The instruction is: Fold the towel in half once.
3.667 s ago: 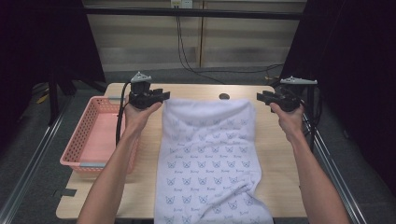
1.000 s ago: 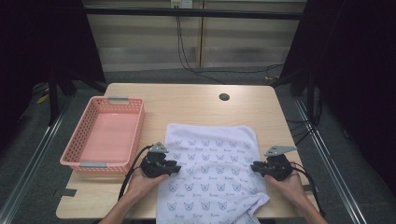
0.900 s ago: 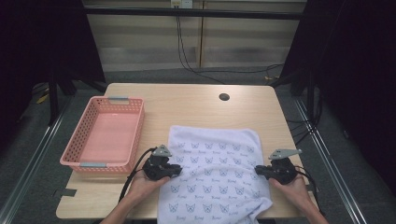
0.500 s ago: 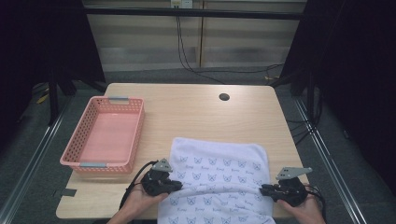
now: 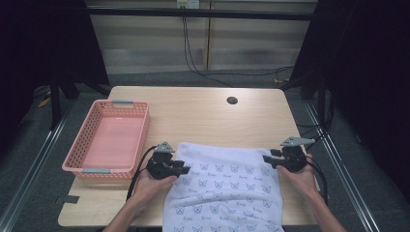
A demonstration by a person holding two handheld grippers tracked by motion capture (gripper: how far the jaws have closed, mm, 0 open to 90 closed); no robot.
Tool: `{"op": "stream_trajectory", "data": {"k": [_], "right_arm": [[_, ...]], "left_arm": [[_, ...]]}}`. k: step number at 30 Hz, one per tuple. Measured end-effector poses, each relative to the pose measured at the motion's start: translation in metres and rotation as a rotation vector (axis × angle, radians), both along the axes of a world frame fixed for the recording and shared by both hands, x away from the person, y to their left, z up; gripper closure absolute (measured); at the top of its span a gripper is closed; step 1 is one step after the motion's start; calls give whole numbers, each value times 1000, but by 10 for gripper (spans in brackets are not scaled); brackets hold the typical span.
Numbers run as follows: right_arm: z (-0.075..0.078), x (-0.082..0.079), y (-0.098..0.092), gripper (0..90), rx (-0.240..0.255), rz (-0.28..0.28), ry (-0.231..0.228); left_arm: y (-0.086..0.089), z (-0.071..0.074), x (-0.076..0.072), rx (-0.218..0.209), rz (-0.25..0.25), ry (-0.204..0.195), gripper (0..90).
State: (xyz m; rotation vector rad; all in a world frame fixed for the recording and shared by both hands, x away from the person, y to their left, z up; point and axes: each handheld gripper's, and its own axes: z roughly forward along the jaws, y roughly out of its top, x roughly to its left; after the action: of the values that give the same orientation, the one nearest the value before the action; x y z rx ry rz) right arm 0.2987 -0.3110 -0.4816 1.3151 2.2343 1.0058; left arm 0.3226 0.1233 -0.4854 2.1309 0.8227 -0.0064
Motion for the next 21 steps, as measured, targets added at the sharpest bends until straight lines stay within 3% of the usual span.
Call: {"op": "stream_trajectory", "data": {"k": [1,3,4,5,6,7,9,10,12,13,15,21], "right_arm": [[0,0,0,534,0,0,0],[-4,9,0,518,-13,-15,7],[-5,11,0,512,-24,-22,14],[-7,13,0,506,-36,-22,14],[-8,14,-1,501,-43,-26,14],[-9,15,-2,501,-37,-28,22],[-12,16,-2,491,-63,-29,21],[-18,18,-3,482,-88,-56,38],[-19,19,-4,483,-82,-50,36],[-20,19,-5,488,-71,-44,36],[-19,17,-5,551,-75,-37,38],[-19,17,-3,755,-15,-17,66]], "left_arm": [[-1,0,5,14,14,-3,601],[0,-1,15,-20,56,-5,578],[-1,0,20,-12,60,2,575],[-2,1,24,7,70,-17,564],[-3,1,28,-14,90,-28,562],[-4,0,35,-22,93,-12,556],[-8,0,43,4,98,-29,542],[-8,-1,48,14,93,-34,543],[-7,-3,55,13,146,-31,542],[-8,-4,56,21,145,-26,519],[-9,-7,55,56,118,-36,496],[-3,-10,58,48,167,-46,429]]}}
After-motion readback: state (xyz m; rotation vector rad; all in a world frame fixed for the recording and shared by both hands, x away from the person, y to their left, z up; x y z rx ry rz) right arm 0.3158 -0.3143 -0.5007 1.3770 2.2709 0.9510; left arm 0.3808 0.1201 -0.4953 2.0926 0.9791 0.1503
